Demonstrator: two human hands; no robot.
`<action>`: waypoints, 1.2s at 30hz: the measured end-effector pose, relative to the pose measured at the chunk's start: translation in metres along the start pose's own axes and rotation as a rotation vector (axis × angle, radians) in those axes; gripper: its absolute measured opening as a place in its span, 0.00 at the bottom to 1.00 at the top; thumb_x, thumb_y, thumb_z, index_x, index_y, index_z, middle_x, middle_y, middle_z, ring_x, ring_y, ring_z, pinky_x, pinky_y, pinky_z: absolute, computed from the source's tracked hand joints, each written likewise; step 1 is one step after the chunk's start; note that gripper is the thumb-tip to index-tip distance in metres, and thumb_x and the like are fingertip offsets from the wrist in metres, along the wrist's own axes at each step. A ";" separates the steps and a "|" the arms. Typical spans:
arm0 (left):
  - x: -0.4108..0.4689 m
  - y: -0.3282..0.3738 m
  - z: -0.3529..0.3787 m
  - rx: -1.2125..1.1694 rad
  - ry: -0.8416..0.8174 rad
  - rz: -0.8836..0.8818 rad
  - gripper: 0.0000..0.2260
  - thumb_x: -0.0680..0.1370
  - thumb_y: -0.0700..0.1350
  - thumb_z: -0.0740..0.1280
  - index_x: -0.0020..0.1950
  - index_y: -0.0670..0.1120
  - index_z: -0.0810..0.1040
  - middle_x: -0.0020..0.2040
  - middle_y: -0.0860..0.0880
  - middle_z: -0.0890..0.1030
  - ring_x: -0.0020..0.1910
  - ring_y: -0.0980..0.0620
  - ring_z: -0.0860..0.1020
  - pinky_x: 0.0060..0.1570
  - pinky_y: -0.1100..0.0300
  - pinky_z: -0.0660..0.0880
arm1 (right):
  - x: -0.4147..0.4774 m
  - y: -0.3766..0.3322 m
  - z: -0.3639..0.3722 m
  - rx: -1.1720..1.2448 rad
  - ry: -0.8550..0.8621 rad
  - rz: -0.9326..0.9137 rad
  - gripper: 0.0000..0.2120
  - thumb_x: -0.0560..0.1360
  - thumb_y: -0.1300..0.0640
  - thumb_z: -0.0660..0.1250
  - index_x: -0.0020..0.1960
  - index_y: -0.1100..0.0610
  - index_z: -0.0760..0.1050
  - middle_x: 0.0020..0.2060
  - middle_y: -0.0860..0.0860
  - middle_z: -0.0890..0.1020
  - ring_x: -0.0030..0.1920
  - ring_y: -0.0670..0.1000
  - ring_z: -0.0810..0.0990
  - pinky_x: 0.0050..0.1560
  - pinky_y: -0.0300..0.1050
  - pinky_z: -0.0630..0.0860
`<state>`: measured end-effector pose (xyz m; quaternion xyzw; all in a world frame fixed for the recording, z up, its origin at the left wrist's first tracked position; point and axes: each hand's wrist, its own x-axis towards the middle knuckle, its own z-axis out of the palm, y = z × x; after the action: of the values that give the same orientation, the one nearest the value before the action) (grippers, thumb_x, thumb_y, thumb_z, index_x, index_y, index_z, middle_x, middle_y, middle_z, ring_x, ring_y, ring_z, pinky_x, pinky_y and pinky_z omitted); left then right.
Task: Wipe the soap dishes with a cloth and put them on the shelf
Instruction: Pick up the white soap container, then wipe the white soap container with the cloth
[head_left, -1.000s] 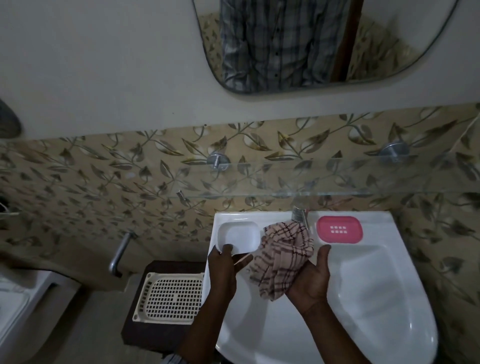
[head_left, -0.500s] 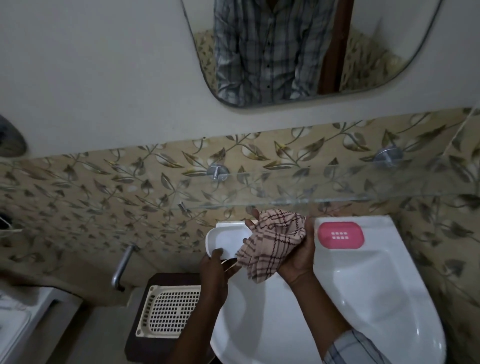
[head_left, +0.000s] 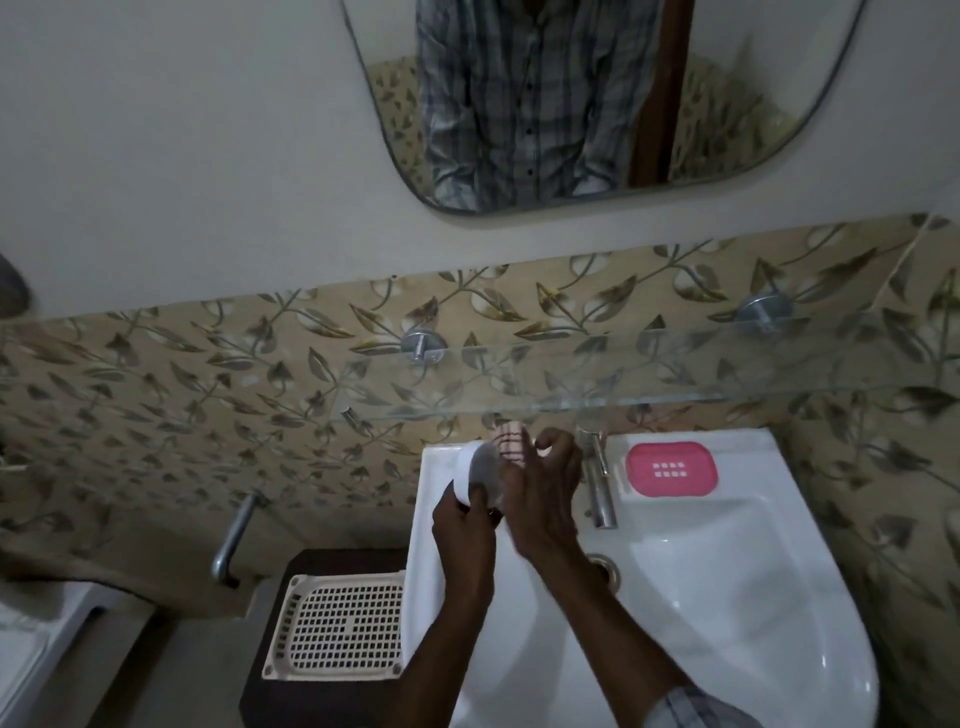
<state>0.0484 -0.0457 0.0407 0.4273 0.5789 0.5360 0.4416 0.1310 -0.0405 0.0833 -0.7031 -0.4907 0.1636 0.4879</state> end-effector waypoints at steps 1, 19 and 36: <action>-0.001 -0.001 0.003 0.016 0.015 -0.002 0.12 0.81 0.44 0.64 0.43 0.37 0.78 0.35 0.46 0.80 0.35 0.51 0.77 0.36 0.53 0.74 | -0.006 0.003 0.005 -0.139 -0.038 -0.063 0.17 0.75 0.50 0.54 0.61 0.40 0.70 0.49 0.48 0.68 0.52 0.55 0.69 0.57 0.57 0.71; 0.008 0.010 -0.003 0.049 0.275 0.031 0.07 0.80 0.43 0.65 0.49 0.44 0.83 0.43 0.45 0.85 0.46 0.47 0.84 0.49 0.44 0.83 | -0.010 0.020 -0.039 0.370 -0.018 0.309 0.19 0.80 0.52 0.57 0.64 0.62 0.74 0.58 0.57 0.81 0.57 0.53 0.78 0.58 0.44 0.73; 0.046 0.041 -0.023 -0.812 -0.788 -0.687 0.32 0.75 0.57 0.70 0.69 0.34 0.75 0.63 0.35 0.80 0.63 0.39 0.79 0.71 0.46 0.68 | -0.006 0.027 -0.030 -0.145 -0.434 -0.735 0.23 0.70 0.53 0.67 0.64 0.54 0.76 0.62 0.53 0.77 0.62 0.55 0.75 0.58 0.53 0.72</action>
<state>0.0163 -0.0045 0.0804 0.1821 0.2293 0.3440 0.8921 0.1639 -0.0622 0.0728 -0.4635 -0.8099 0.0881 0.3486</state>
